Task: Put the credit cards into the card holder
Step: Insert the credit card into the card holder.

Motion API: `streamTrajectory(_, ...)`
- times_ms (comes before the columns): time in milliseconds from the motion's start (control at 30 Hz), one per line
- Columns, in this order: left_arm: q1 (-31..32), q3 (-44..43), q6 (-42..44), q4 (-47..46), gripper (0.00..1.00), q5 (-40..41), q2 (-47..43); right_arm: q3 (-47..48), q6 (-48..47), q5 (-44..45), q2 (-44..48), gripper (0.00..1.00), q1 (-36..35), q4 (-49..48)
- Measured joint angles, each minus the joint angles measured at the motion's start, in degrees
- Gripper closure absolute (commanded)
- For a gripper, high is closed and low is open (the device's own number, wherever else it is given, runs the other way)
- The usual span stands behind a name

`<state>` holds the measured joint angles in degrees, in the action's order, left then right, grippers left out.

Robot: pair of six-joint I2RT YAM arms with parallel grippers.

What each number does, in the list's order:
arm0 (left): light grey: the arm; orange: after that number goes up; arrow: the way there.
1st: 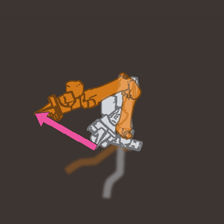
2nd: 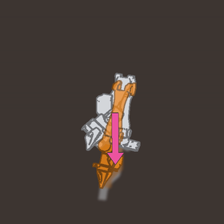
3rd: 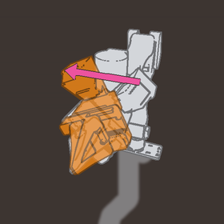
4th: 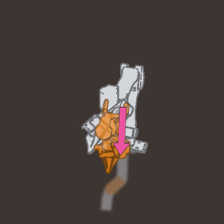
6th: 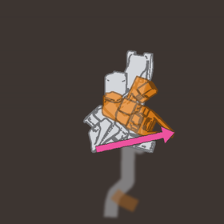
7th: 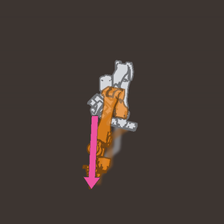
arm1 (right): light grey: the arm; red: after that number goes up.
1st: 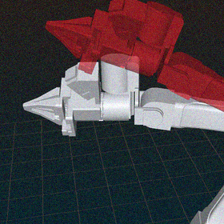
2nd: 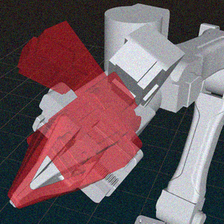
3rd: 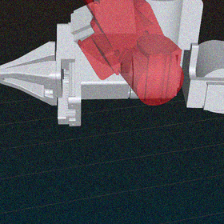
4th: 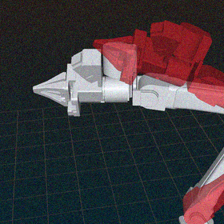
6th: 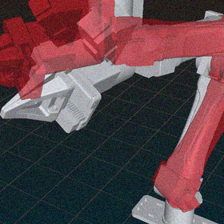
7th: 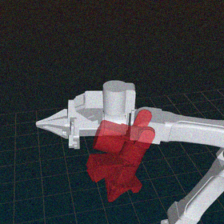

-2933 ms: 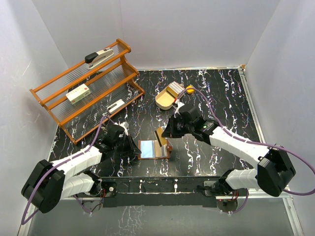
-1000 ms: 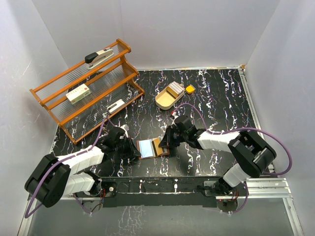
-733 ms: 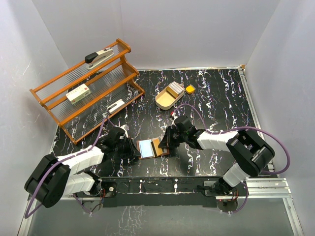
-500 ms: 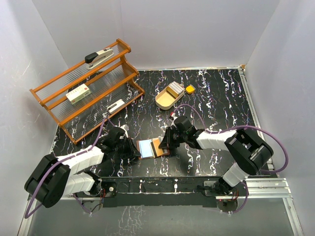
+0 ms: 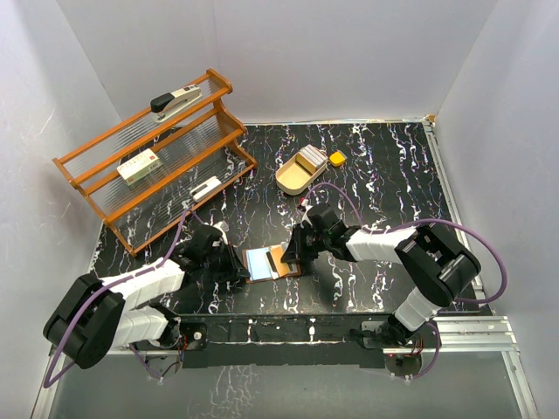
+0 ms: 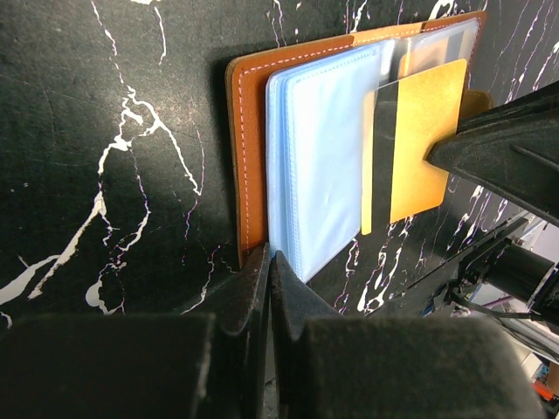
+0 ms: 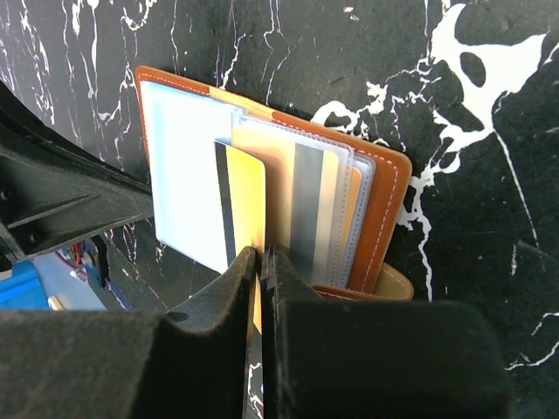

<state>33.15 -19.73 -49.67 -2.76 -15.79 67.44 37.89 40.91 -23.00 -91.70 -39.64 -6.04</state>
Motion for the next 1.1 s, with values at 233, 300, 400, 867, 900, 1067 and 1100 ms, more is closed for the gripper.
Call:
streamTrajectory(233, 0.0, 0.0, -0.02, -0.02, 1.0, -0.02, 0.0, 0.61, -0.22, 0.55, -0.48, 0.98, 0.0, 0.02)
streamTrajectory(300, 0.0, 0.0, -0.02, -0.02, 1.0, -0.02, 0.0, 0.96, -0.22, 0.74, -0.7, 0.98, 0.0, 0.0)
streamTrajectory(400, 0.0, 0.04, -0.17, -0.15, 1.0, -0.07, 0.0, 1.07, -0.13, 0.96, -0.72, 0.98, 0.0, -0.07)
streamTrajectory(867, -0.2, 1.05, -1.81, -3.04, 1.0, -1.75, 0.63, 1.01, 3.13, 0.9, -2.6, 0.95, -0.02, -3.48)
streamTrajectory(900, -0.2, 1.07, -1.9, -3.26, 1.0, -1.86, 0.76, 1.01, 3.34, 0.92, -2.69, 0.94, -0.11, -3.67)
streamTrajectory(1067, -0.2, 1.22, -2.12, -4.0, 1.0, -2.51, 1.11, 1.01, 4.9, 1.11, -3.43, 0.76, -1.03, -4.87)
streamTrajectory(1100, -0.2, 1.27, -2.21, -4.11, 0.98, -2.64, 1.11, 1.01, 5.16, 1.25, -3.43, 0.73, -1.27, -4.96)
